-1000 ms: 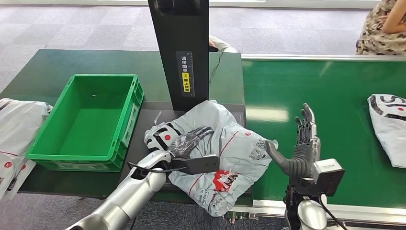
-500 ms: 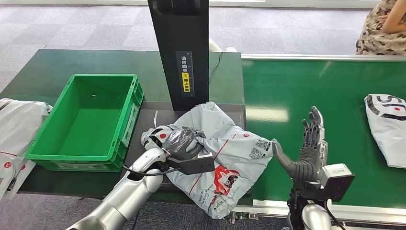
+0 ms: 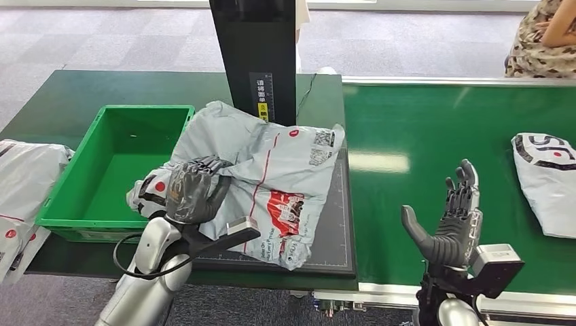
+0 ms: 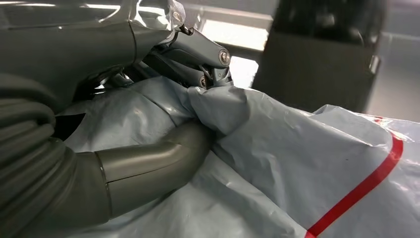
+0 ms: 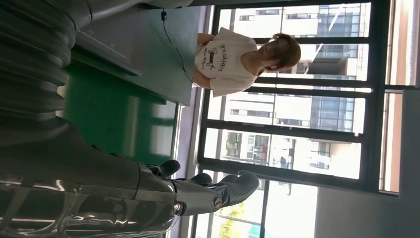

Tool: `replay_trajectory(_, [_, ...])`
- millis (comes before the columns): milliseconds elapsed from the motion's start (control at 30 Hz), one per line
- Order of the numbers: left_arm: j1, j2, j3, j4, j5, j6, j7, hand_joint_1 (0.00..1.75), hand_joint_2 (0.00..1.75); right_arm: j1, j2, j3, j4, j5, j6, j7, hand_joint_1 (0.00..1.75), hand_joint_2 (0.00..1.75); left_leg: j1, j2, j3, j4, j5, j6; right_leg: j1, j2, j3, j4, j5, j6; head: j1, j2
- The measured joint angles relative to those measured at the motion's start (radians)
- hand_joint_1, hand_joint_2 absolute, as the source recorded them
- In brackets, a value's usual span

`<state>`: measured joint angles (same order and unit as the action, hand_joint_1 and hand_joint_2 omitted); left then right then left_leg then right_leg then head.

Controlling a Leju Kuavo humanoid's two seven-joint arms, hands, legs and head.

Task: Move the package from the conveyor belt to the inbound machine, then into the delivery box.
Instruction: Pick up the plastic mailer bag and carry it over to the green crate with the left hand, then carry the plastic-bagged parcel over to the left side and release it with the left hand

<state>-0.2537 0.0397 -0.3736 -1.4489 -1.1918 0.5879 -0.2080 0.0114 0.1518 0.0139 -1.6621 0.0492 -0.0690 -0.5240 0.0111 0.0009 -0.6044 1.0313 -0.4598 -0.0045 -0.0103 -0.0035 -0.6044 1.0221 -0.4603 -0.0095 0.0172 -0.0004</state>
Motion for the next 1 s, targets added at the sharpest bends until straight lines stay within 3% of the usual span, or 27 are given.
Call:
replay_trajectory(333, [0.019, 0.054, 0.219, -0.063, -0.164, 0.059, 0.155, 1.75, 1.75, 0.001, 0.0, 0.0, 0.0, 0.004, -0.001, -0.005, 0.0, 1.75, 0.0, 0.0, 0.0, 0.0, 0.0, 0.0, 0.0, 0.0, 0.0, 0.0, 0.0, 0.0, 0.0, 0.0])
replay_trajectory(600, [-0.088, 0.123, 0.424, 0.016, -0.271, 0.07, 0.22, 1.75, 1.75, -0.005, 0.0, 0.0, 0.003, 0.006, 0.0, -0.006, 0.0, 1.75, 0.001, 0.0, 0.0, 0.0, 0.001, -0.001, 0.001, 0.0, 0.0, 0.001, 0.0, 0.0, 0.0, 0.0])
replay_trajectory(800, [-0.198, 0.164, 0.521, 0.143, -0.333, -0.041, 0.32, 1.75, 1.75, -0.005, 0.0, 0.0, 0.003, 0.007, -0.002, 0.004, 0.0, 1.75, 0.001, 0.0, 0.0, 0.0, 0.001, -0.001, 0.001, 0.0, 0.0, 0.0, 0.0, 0.0, 0.0, 0.0])
replay_trajectory(1000, [-0.267, 0.197, 0.506, 0.333, -0.374, -0.233, 0.45, 1.75, 1.75, -0.01, 0.0, 0.001, 0.003, 0.026, 0.017, 0.014, 0.0, 1.75, 0.001, 0.0, 0.0, 0.0, 0.001, -0.001, 0.001, 0.0, 0.0, 0.0, 0.001, -0.001, 0.0, 0.0])
